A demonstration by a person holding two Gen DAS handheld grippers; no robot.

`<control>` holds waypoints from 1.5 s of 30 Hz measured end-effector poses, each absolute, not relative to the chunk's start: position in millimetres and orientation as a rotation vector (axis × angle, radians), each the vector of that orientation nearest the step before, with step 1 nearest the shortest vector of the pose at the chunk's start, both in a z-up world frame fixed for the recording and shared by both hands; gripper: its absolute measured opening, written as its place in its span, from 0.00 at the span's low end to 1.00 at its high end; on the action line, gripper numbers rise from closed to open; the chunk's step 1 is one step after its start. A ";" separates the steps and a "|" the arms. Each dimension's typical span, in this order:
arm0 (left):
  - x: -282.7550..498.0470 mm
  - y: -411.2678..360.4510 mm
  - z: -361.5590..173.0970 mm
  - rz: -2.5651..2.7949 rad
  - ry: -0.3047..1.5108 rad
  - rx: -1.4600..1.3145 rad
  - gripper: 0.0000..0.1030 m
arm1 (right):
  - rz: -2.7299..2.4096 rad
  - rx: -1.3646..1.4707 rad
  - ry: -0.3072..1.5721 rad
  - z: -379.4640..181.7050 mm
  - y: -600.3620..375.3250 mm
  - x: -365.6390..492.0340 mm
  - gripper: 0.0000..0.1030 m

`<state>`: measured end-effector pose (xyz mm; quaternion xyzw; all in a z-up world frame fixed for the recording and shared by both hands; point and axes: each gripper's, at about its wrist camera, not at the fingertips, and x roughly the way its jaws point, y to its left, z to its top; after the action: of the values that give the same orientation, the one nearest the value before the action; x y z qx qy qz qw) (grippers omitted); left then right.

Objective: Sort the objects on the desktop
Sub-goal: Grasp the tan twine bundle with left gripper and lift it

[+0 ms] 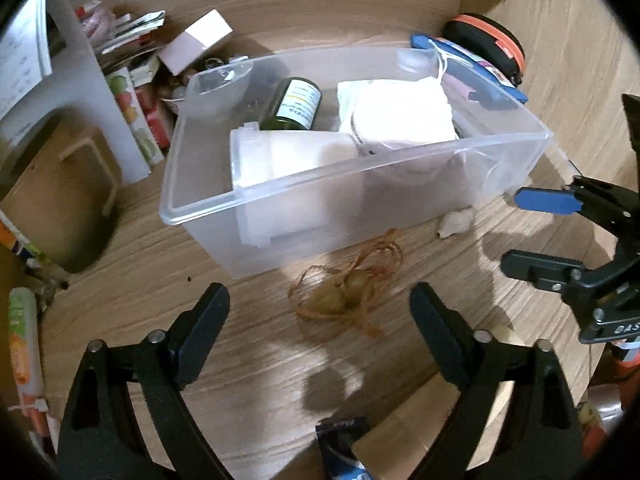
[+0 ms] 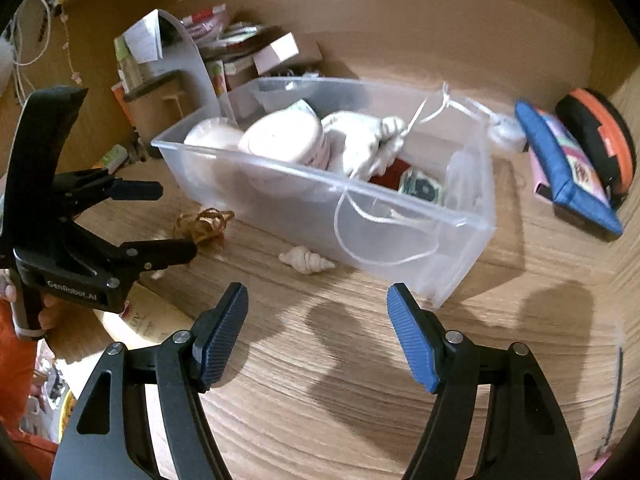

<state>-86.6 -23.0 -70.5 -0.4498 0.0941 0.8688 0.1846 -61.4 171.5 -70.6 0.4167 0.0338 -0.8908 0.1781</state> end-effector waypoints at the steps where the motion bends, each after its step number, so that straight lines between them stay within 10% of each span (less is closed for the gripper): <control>1: -86.8 -22.8 -71.6 2.435 0.269 -1.272 0.70 | -2.517 1.188 0.087 -72.3 171.1 -63.3 0.67; 18: -90.3 -27.5 -80.7 2.376 0.239 -1.189 0.18 | -2.558 1.287 0.141 -87.3 146.6 -81.8 0.69; 45: -75.5 -50.3 -58.3 2.465 0.113 -1.043 0.18 | -2.784 1.337 0.085 -81.0 130.6 -80.3 0.37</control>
<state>-75.5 -50.3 -58.3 -0.3790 0.0412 0.8956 0.2293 -80.3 130.6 -81.0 0.4325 0.0275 -0.9009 0.0259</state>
